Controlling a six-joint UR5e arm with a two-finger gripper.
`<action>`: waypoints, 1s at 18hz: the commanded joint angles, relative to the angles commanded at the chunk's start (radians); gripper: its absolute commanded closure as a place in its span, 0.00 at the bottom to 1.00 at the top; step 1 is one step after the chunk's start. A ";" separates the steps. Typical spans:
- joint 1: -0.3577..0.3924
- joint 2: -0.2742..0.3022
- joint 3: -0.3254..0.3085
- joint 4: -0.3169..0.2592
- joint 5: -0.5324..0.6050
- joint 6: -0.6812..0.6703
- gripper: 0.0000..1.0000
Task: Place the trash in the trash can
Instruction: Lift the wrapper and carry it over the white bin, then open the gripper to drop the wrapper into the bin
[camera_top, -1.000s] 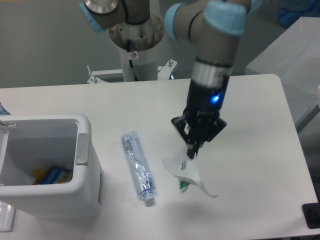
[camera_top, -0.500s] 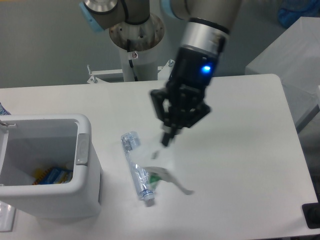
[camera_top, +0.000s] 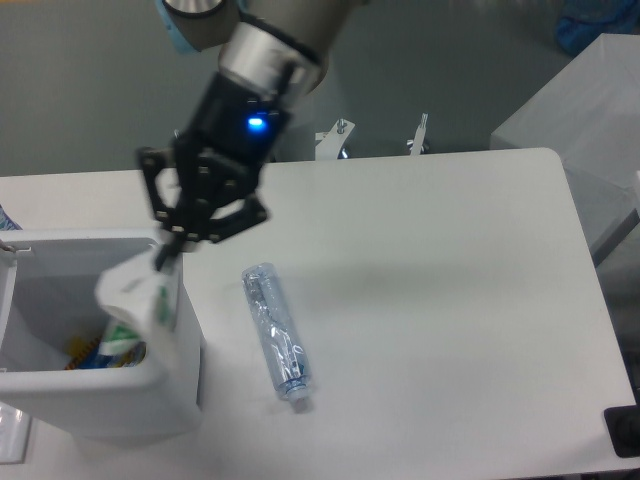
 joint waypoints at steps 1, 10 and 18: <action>-0.005 0.002 -0.006 0.000 0.000 -0.001 0.96; -0.028 0.000 -0.039 0.003 0.002 0.044 0.24; -0.009 -0.015 0.010 0.000 0.178 0.037 0.00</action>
